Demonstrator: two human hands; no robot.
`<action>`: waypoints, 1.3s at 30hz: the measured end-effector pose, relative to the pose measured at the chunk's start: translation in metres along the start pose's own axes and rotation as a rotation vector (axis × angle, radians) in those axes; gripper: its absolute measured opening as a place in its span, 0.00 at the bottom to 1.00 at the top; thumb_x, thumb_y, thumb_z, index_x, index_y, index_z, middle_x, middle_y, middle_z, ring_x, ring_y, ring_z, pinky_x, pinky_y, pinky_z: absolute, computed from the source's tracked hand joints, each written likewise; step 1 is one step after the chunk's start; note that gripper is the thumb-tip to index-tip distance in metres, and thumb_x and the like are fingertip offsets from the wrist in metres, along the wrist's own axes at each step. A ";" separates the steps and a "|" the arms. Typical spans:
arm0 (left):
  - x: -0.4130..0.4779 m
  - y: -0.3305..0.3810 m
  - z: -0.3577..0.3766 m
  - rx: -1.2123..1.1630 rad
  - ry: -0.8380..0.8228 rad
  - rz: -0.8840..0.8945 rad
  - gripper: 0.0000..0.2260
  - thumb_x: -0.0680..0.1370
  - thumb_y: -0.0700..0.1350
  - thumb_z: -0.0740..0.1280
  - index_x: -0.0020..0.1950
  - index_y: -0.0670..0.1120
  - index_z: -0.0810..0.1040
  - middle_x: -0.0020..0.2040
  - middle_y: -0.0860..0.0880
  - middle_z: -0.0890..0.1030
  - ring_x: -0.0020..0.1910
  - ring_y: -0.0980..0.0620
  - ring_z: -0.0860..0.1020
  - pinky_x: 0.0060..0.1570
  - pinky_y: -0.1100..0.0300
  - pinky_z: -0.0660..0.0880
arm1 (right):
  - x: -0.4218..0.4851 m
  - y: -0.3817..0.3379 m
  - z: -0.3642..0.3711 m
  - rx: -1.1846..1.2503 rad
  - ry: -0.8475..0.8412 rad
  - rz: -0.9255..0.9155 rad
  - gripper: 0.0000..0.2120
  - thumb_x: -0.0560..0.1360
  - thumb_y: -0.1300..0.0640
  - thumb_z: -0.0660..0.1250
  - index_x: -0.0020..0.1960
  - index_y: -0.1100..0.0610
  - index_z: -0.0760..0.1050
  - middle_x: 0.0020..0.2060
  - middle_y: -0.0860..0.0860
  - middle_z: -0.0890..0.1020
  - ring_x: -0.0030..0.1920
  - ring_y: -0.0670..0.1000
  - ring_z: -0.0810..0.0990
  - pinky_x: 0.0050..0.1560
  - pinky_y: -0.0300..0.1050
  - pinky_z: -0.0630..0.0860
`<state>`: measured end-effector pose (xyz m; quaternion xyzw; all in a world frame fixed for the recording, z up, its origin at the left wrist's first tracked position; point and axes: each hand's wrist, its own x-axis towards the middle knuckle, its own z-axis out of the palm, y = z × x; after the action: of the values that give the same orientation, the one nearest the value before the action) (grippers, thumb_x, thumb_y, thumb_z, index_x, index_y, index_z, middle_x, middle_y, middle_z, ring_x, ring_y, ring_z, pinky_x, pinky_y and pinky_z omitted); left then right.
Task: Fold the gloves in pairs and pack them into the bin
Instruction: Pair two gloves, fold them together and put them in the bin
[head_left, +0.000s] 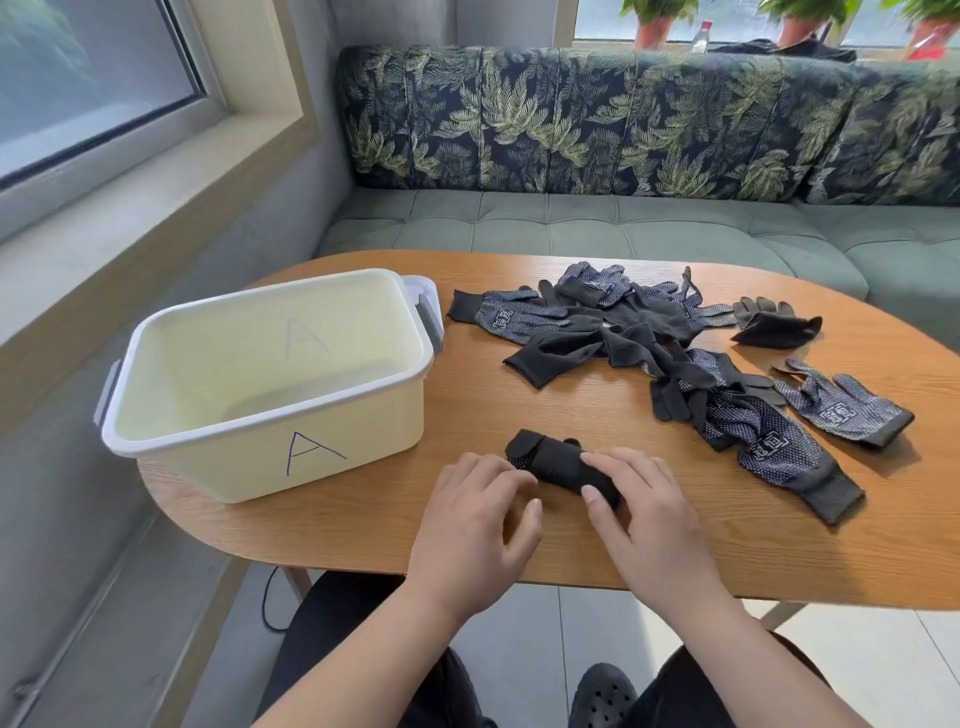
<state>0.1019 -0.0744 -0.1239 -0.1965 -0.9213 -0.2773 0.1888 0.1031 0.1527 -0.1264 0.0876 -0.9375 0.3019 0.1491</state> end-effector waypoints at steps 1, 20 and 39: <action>0.001 0.000 0.001 0.016 -0.007 -0.008 0.10 0.84 0.53 0.66 0.59 0.51 0.83 0.52 0.58 0.79 0.54 0.53 0.75 0.55 0.53 0.72 | -0.001 -0.001 -0.002 0.023 0.032 0.006 0.13 0.83 0.50 0.67 0.67 0.47 0.81 0.60 0.37 0.79 0.64 0.44 0.75 0.61 0.50 0.78; 0.063 0.047 -0.006 -0.280 -0.335 -0.623 0.15 0.79 0.56 0.72 0.62 0.51 0.78 0.53 0.56 0.82 0.53 0.55 0.80 0.52 0.61 0.77 | 0.010 0.005 -0.010 0.157 -0.056 0.075 0.16 0.77 0.54 0.77 0.62 0.38 0.83 0.57 0.31 0.82 0.64 0.44 0.76 0.64 0.46 0.75; 0.102 0.033 -0.096 -0.945 -0.074 -0.796 0.12 0.78 0.42 0.78 0.59 0.46 0.83 0.50 0.46 0.88 0.49 0.47 0.88 0.55 0.48 0.86 | 0.083 -0.100 -0.053 1.114 -0.293 0.497 0.17 0.83 0.56 0.69 0.71 0.52 0.76 0.60 0.52 0.88 0.62 0.55 0.86 0.65 0.58 0.82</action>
<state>0.0532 -0.0789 0.0116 0.0907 -0.7073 -0.6977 -0.0688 0.0628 0.0983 -0.0040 -0.0282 -0.6427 0.7556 -0.1237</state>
